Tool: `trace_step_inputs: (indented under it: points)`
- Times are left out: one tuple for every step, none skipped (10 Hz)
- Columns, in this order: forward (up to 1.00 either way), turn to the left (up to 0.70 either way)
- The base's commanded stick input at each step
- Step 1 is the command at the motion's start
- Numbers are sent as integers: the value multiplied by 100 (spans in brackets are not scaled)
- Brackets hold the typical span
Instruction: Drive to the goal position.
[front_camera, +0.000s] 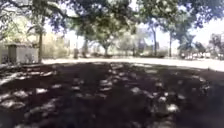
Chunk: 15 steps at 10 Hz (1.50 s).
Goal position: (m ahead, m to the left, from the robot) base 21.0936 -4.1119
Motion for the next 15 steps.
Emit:
trace_step_inputs:
  points:
    - [70, 0]
    - [70, 0]
    - [70, 0]
    - [70, 0]
    - [70, 0]
    - [70, 0]
    - [70, 0]
    - [70, 0]
    - [70, 0]
    - [70, 0]
    - [70, 0]
    - [70, 0]
    - [70, 0]
    - [70, 0]
    - [70, 0]
